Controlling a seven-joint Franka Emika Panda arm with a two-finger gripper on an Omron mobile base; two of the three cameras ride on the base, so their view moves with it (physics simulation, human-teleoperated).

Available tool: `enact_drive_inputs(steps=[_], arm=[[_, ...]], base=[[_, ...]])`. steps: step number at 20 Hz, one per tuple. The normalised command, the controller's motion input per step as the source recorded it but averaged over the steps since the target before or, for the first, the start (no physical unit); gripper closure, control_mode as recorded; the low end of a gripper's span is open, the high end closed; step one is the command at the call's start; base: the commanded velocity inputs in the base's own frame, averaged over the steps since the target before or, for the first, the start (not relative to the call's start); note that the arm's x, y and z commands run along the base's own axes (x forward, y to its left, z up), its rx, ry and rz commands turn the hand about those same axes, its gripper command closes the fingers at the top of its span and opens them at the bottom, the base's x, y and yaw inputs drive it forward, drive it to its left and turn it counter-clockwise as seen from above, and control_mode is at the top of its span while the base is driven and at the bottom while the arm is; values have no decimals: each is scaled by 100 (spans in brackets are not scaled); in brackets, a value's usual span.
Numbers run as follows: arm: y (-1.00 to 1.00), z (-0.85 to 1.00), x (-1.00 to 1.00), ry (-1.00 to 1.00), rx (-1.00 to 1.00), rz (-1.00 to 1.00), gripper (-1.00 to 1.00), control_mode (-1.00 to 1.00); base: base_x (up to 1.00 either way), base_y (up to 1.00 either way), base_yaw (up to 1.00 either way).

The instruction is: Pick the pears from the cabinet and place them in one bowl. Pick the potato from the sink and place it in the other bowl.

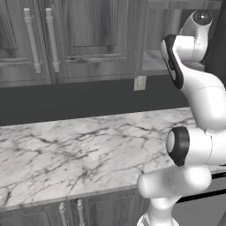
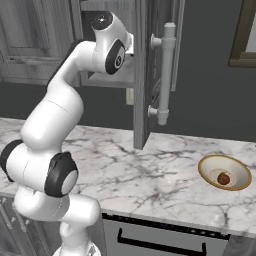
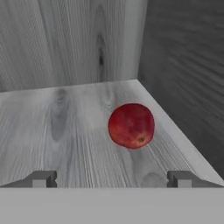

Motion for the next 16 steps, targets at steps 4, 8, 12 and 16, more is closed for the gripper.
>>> enact_drive_inputs(steps=[4, 8, 12, 16], arm=[[-13, -1, 50, 0, 0, 0, -100, -100], [-29, 1, 41, 2, 0, 0, -100, -100], [-29, 5, 11, 0, 0, 0, -100, -100], [0, 0, 0, 0, 0, 0, -100, -100]], base=[[0, 0, 0], [0, 0, 0], [0, 0, 0], [0, 0, 0]])
